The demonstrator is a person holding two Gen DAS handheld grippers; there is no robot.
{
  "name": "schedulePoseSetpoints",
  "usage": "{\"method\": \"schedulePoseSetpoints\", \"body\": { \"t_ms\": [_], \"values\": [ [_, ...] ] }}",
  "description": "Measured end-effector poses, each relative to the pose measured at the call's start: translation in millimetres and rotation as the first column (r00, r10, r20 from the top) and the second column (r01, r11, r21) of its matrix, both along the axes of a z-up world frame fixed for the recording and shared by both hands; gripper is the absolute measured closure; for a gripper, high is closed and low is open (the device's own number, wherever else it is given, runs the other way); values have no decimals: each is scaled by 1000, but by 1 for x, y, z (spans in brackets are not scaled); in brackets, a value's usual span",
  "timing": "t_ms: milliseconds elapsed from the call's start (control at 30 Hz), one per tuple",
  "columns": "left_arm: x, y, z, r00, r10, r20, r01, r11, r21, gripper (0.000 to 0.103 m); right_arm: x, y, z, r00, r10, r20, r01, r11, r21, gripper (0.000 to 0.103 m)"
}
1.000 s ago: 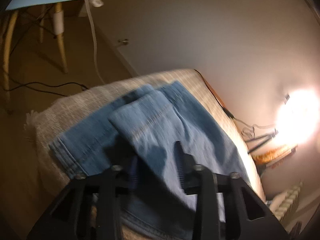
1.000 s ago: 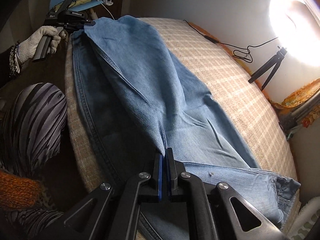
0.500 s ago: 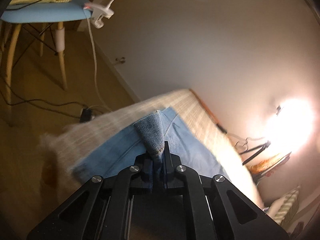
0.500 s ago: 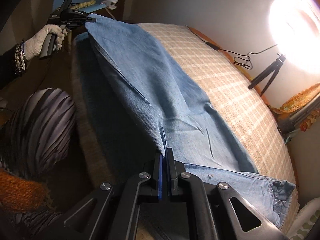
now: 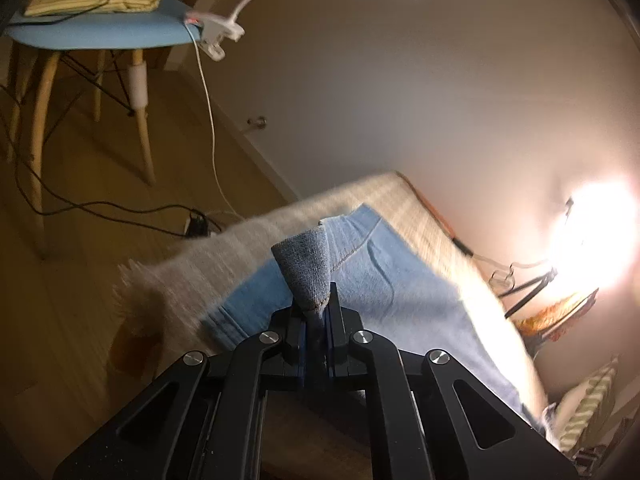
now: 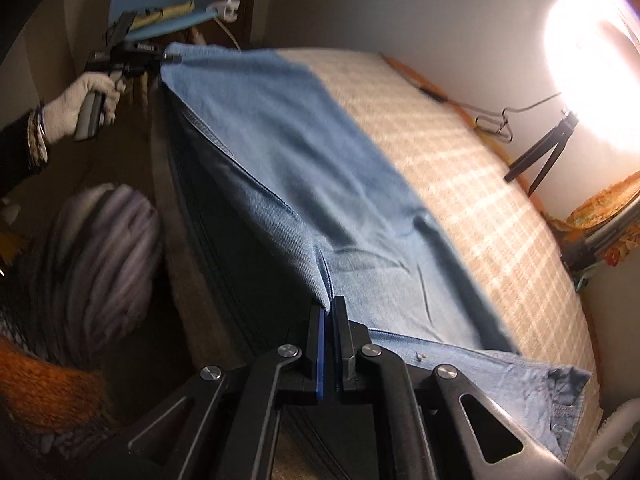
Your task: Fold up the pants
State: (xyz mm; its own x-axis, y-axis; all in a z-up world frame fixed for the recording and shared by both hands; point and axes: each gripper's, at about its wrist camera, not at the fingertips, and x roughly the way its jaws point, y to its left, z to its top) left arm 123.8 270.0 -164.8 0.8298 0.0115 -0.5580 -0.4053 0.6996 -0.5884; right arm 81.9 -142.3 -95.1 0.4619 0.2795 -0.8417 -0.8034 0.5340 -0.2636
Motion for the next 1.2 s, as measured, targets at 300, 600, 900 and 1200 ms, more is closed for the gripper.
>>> {"method": "schedulePoseSetpoints", "body": {
  "t_ms": [300,600,900,1200],
  "values": [
    [4,4,-26,997,-33,-73,30,999,-39,92,-2,8,-42,998,38,-40,-43,991,-125,102],
    [-8,11,-5,991,-24,-130,32,998,58,86,11,-9,-42,990,-57,-129,60,998,22,92],
    [-8,-18,39,984,-169,-47,173,979,108,64,9,-54,-17,962,-256,-99,273,934,231,49],
    [38,-102,72,863,-506,10,505,862,54,57,11,-114,4,820,-565,-91,552,739,385,24]
  ]
}}
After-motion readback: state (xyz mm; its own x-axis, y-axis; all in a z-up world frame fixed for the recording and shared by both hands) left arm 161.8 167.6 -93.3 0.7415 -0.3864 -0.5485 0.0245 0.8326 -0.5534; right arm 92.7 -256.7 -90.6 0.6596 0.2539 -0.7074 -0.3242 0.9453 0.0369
